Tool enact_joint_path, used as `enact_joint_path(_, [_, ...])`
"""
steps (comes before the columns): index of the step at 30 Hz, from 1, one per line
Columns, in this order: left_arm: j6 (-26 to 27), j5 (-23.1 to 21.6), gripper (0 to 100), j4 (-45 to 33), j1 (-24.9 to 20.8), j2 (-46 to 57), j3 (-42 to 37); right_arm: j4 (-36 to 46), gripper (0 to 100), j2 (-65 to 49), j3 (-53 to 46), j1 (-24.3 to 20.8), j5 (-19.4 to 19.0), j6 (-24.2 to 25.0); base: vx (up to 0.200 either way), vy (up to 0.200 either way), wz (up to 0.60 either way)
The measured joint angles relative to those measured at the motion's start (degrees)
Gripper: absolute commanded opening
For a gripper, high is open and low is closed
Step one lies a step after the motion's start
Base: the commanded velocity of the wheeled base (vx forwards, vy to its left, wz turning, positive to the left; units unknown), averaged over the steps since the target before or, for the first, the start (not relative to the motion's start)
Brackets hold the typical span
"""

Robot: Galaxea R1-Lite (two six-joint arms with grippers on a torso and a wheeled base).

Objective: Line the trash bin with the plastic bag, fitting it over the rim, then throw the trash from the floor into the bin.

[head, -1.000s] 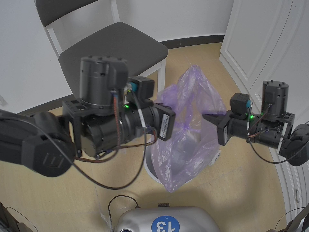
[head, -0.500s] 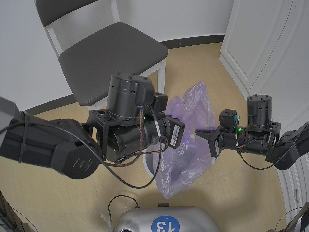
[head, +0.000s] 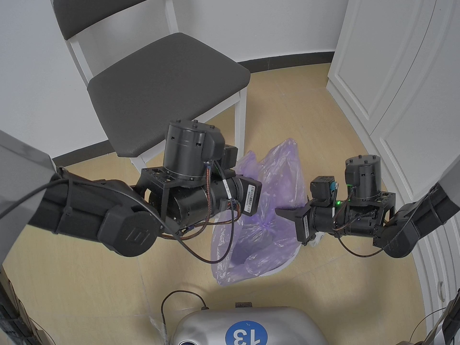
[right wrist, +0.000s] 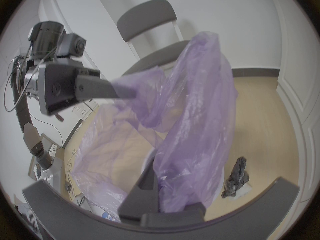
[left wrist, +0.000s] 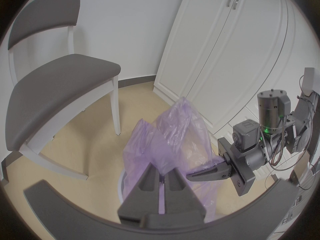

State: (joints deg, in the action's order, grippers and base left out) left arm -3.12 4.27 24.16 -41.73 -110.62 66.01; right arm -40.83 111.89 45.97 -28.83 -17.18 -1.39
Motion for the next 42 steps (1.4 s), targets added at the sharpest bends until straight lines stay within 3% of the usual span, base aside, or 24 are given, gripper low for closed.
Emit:
enact_joint_path(9, [-0.07,-0.28,0,1.67,0.37,-1.97,0.68,0.10,0,4.32,1.44,1.29,0.00,0.06,0.000,0.000,0.00])
enact_joint_path(22, [-1.00,-1.67,0,5.62,4.33,-9.84,9.12,0.27,0,5.91,3.47,12.69,-0.09,-0.20,0.000,0.000,0.00])
enact_joint_path(28, [-2.35,-4.08,0,7.06,7.75,-12.03,10.34,-0.11,0,5.03,1.16,12.52,-0.11,-0.44,0.000,0.000,0.00])
enact_joint_path(33, [-3.83,-5.24,0,14.09,9.35,-12.97,7.24,-4.77,0,4.88,-1.79,9.87,0.05,-0.41,0.000,0.000,0.00])
enact_joint_path(42, [-5.46,-5.71,0,36.38,9.81,-15.52,-3.75,-14.41,0,4.73,-6.07,8.14,0.05,-0.35,0.000,0.000,0.00])
